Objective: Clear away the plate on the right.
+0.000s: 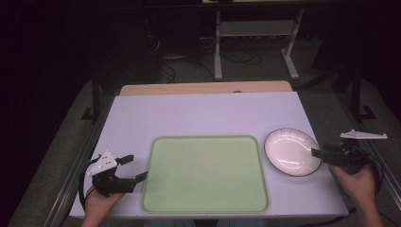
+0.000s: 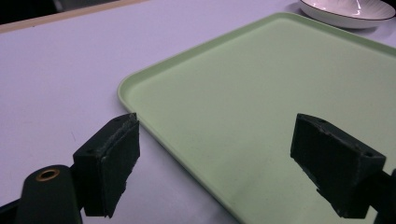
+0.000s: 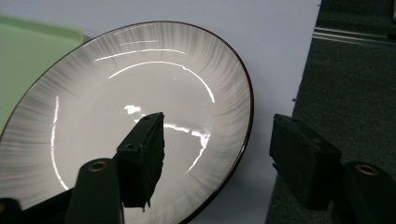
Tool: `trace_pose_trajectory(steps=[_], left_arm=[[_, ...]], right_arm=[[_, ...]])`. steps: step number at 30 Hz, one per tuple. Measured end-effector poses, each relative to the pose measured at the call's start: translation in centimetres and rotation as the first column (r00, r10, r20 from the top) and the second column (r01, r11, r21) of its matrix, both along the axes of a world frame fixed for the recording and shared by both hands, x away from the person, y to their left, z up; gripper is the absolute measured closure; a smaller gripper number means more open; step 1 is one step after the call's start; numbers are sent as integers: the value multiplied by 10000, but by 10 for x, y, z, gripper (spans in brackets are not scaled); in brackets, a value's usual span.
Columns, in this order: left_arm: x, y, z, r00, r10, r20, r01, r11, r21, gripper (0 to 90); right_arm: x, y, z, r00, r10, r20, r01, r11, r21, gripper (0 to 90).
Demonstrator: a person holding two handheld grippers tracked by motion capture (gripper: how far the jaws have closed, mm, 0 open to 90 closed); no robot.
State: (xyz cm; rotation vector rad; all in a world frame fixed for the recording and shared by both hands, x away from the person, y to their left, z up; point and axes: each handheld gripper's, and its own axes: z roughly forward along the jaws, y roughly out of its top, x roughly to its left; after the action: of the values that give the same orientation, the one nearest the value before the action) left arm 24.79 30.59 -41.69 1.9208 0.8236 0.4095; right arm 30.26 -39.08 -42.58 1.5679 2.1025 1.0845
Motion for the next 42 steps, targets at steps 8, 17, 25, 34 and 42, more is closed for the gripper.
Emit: trace_pose_trajectory(steps=[8, 17, 25, 34, 42], left_arm=[[0, 0, 0, 10000, -1, -34, 1, 10000, 6, 155], [1, 0, -1, 10000, 1, -42, -1, 10000, 4, 155], [1, 0, -1, 10000, 2, -66, -3, 10000, -10, 155], [1, 0, 0, 10000, 1, -64, -1, 10000, -5, 155], [1, 0, 0, 10000, -3, -58, 3, 10000, -1, 155]], right_arm=[[11, -4, -11, 9955, -443, -835, 499, 9965, 664, 507], [17, -4, -17, 9890, -591, -1352, 737, 9917, 1051, 640], [21, -5, -23, 9781, -949, -1854, 1267, 9775, 1684, 736], [22, -16, -28, 9590, -1244, -2545, 2021, 9300, 3069, 809], [23, -18, -30, 9406, -1530, -3030, 2601, 8984, 3539, 829]])
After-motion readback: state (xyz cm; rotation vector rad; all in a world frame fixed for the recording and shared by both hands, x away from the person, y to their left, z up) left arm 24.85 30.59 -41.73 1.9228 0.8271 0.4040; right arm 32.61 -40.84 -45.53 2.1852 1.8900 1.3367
